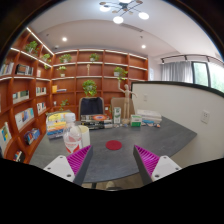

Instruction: Pour water

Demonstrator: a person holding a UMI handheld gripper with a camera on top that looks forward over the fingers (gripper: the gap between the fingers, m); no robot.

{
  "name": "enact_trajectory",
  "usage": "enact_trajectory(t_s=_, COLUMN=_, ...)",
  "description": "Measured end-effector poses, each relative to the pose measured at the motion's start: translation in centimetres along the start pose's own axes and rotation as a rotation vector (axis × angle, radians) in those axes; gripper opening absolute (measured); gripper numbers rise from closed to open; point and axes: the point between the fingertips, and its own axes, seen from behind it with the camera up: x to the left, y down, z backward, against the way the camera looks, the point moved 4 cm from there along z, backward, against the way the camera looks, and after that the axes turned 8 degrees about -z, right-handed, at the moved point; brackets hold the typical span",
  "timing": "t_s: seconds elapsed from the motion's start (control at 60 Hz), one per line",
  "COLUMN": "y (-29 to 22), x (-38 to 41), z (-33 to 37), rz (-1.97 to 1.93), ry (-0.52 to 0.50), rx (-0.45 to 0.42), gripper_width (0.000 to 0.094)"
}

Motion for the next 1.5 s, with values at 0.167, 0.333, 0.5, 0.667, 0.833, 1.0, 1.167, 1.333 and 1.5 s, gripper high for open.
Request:
enact_trajectory(t_s=0.167, y=3.2, x=5.9, z=-1.0, rz=-0.009, ry=-0.160, rx=0.001, gripper_width=0.0861)
enact_trajectory(t_s=0.333, y=6.0, x=10.5, z=-2.4, rz=-0.007, ry=-0.290, rx=0.010, gripper_width=0.0866)
enact_trajectory(t_s=0.5, y=6.8, x=12.7, z=-6.0, rz=0.012, ry=-0.333, rx=0.007, gripper_width=0.0866)
enact_trajectory(t_s=0.667, y=6.3, x=13.9, z=-9.2, rz=0.057, ry=-0.325, rx=-0.004, gripper_width=0.0862)
enact_trajectory(t_s=0.833, y=5.4, x=15.1, z=-11.1, rz=0.036, ry=-0.341, rx=-0.044, gripper_width=0.0755)
enact_trajectory(t_s=1.0, y=5.5, x=14.3, z=-11.9, rz=0.032, ry=-0.318, rx=-0.057, gripper_width=0.0482)
enact_trajectory(t_s=1.167, y=5.2, x=14.4, z=-11.5, rz=0.024, ry=-0.317, rx=-0.139, gripper_width=0.0358)
enact_trajectory(t_s=1.333, y=5.3, x=14.8, z=-11.5, rz=0.028, ry=-0.343, rx=-0.154, gripper_width=0.0343)
enact_trajectory(t_s=1.5, y=6.0, x=20.0, z=-10.6, rz=-0.027, ry=-0.416, rx=-0.105, gripper_width=0.0342)
